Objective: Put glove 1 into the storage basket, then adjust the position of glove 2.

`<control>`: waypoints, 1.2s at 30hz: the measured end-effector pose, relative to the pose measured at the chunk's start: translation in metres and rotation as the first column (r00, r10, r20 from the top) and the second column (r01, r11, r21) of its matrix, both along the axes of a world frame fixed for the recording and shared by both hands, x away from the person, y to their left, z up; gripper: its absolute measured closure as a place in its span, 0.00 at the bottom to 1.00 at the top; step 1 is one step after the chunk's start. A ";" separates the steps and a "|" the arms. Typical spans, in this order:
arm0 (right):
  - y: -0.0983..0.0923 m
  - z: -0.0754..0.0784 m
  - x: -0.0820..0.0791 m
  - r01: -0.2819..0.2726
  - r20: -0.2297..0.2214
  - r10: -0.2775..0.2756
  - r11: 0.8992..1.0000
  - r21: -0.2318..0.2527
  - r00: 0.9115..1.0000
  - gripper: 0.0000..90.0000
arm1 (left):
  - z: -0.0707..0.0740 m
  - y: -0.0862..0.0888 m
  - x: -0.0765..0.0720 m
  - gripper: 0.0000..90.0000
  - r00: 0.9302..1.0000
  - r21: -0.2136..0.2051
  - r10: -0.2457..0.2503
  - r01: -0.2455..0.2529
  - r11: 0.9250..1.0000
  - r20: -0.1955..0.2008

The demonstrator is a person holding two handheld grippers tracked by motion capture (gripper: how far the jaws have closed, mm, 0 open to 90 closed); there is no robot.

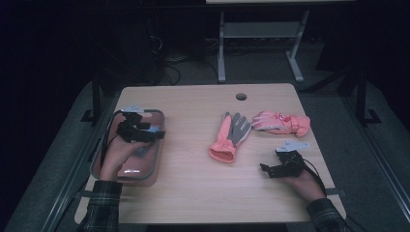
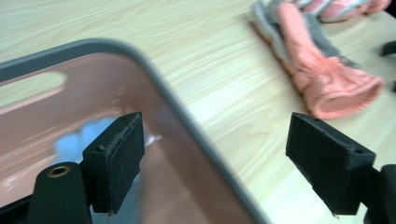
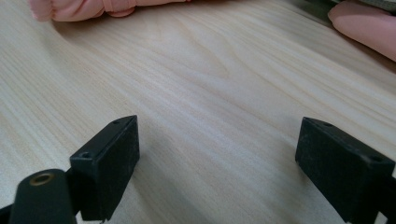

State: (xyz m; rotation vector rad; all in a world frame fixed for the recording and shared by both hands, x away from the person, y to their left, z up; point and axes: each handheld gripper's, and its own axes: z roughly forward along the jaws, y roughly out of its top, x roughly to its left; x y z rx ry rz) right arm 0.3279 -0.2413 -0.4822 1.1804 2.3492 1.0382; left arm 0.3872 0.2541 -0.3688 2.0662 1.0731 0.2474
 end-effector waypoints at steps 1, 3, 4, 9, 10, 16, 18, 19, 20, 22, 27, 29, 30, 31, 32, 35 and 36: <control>0.000 0.000 0.000 0.000 0.000 0.000 1.000 0.000 1.000 0.15 | 0.001 -0.004 -0.002 0.21 1.000 -0.002 -0.008 0.008 1.000 0.001; 0.000 0.000 0.000 0.000 0.000 0.000 1.000 0.000 1.000 0.15 | 0.004 -0.011 -0.005 0.21 1.000 -0.009 -0.021 0.021 1.000 0.012; 0.000 0.000 0.000 0.001 0.000 -0.001 1.000 0.001 1.000 0.15 | 0.006 -0.014 -0.007 0.21 0.999 -0.007 -0.034 0.034 0.999 0.016; 0.000 0.000 0.000 0.000 0.001 0.000 1.000 0.000 1.000 0.15 | 0.009 -0.032 -0.015 0.21 0.997 -0.022 -0.078 0.079 0.997 0.025; 0.000 0.000 0.000 0.000 0.000 0.000 1.000 0.000 1.000 0.15 | 0.009 -0.035 -0.017 0.21 0.996 -0.021 -0.088 0.089 0.996 0.026; 0.000 0.000 0.000 0.000 0.000 0.000 1.000 0.000 1.000 0.15 | 0.007 -0.056 -0.027 0.21 0.990 -0.007 -0.140 0.140 0.990 0.023; 0.000 0.000 0.000 0.000 0.000 0.000 1.000 0.000 1.000 0.14 | 0.004 -0.064 -0.030 0.21 0.989 -0.006 -0.148 0.148 0.989 0.022; 0.000 0.000 0.000 0.000 0.000 0.000 1.000 0.000 1.000 0.14 | 0.004 -0.066 -0.031 0.21 0.988 -0.002 -0.153 0.153 0.988 0.019; 0.000 0.000 0.000 0.000 0.000 0.000 1.000 0.000 1.000 0.15 | 0.002 -0.069 -0.032 0.21 0.987 -0.002 -0.160 0.160 0.987 0.019; 0.000 0.000 0.000 0.000 0.000 0.000 1.000 0.000 1.000 0.14 | 0.000 -0.074 -0.035 0.21 0.984 0.003 -0.177 0.177 0.984 0.012; 0.000 0.000 0.000 0.000 0.000 0.000 1.000 0.000 1.000 0.14 | -0.007 -0.086 -0.039 0.21 0.980 0.014 -0.199 0.199 0.980 0.001; 0.000 0.000 0.000 -0.001 0.000 0.001 1.000 0.000 1.000 0.14 | -0.010 -0.090 -0.041 0.21 0.978 0.023 -0.209 0.209 0.978 -0.001; 0.000 0.000 0.000 0.000 0.000 0.000 1.000 0.000 1.000 0.14 | -0.011 -0.093 -0.043 0.21 0.977 0.026 -0.213 0.213 0.977 -0.003; 0.000 0.000 0.000 -0.001 0.001 0.001 1.000 0.000 1.000 0.14 | -0.012 -0.095 -0.044 0.21 0.976 0.030 -0.217 0.217 0.976 -0.003; 0.000 0.000 0.000 -0.001 0.000 0.001 1.000 0.000 1.000 0.14 | -0.013 -0.098 -0.046 0.21 0.976 0.035 -0.219 0.219 0.975 0.000; 0.000 0.000 0.000 -0.001 0.001 0.001 1.000 0.000 1.000 0.14 | -0.017 -0.106 -0.052 0.21 0.973 0.037 -0.229 0.229 0.973 0.000; 0.000 0.000 0.000 -0.001 0.001 0.001 1.000 0.000 1.000 0.14 | -0.018 -0.108 -0.054 0.21 0.972 0.042 -0.233 0.233 0.972 0.000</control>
